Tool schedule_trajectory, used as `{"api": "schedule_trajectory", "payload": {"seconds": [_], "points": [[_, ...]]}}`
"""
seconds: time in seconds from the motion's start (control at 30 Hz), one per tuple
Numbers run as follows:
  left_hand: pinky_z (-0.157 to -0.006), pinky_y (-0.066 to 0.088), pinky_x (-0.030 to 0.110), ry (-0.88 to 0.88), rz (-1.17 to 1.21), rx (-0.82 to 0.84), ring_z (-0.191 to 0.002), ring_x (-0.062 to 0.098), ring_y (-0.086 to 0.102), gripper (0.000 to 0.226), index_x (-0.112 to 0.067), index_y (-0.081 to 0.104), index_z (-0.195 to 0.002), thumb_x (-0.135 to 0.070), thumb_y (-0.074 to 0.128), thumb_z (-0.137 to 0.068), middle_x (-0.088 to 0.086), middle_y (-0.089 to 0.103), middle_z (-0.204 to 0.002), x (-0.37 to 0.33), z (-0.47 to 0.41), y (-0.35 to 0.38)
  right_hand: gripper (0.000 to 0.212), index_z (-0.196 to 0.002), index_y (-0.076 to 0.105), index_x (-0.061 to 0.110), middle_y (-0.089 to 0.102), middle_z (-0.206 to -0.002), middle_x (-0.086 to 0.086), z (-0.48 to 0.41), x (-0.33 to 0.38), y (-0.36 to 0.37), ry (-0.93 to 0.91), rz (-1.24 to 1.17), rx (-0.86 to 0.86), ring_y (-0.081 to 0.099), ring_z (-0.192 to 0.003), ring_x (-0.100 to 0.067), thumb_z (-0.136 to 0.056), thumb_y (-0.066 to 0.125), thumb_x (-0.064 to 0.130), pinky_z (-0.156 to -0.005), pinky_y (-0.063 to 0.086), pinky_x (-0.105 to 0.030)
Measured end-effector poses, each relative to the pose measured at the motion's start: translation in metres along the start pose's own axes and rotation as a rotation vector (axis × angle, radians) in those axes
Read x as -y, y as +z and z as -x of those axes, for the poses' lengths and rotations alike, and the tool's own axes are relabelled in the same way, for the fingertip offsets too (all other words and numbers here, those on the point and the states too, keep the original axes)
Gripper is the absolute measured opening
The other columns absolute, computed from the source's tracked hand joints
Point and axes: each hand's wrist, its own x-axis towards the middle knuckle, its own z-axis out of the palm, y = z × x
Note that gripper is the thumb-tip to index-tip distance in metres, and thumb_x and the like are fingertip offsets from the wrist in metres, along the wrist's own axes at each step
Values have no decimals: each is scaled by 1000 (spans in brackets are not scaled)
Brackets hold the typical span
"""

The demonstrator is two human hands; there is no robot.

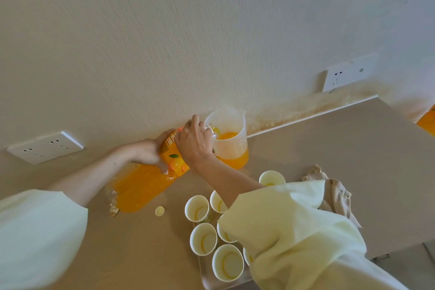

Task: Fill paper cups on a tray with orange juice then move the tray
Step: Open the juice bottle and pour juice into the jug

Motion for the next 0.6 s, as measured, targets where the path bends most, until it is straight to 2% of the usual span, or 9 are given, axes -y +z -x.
{"api": "schedule_trajectory", "payload": {"seconds": [0.07,0.2,0.33,0.47,0.53,0.6], "points": [[-95,46,35,-26,-17,13,-121,23,50,122,-57,-8,-140,-39,83,-61,1,42,-145,1,2,1,23,-87,72,11,60,-94,-9,0,0,-1,-18,-12,9,62,-74,-24,-86,63,32,-58,48,-31],[-94,46,34,-21,-9,6,-121,23,50,121,-56,-8,-141,-37,83,-63,2,42,-146,1,0,1,24,-88,72,10,60,-95,-10,-1,-1,-3,-25,-24,10,62,-75,-25,-87,62,32,-59,48,-31],[-95,46,34,-2,-15,-16,-123,23,49,121,-70,-11,-130,-39,83,-60,0,41,-147,3,-2,2,23,-86,72,12,59,-91,-8,0,-1,-4,-14,-4,17,61,-73,-23,-86,65,33,-58,47,-31],[-86,46,30,29,19,-41,-108,17,52,120,-76,-11,-119,-37,86,-58,-1,47,-142,5,0,4,26,-98,69,10,57,-101,-10,1,-1,-3,-75,10,44,61,-82,-25,-92,56,31,-64,48,-33],[-83,45,29,42,30,-44,-107,18,53,121,-71,-9,-125,-34,87,-61,1,48,-141,1,2,5,27,-100,70,9,59,-102,-11,2,-1,-4,-56,10,58,61,-84,-25,-92,56,32,-65,48,-33],[-84,47,32,58,48,-17,-114,26,54,125,-53,-6,-142,-30,87,-63,4,48,-140,-4,4,7,29,-104,68,8,58,-105,-14,2,-1,0,-94,36,51,60,-89,-28,-95,53,30,-67,47,-34]]}}
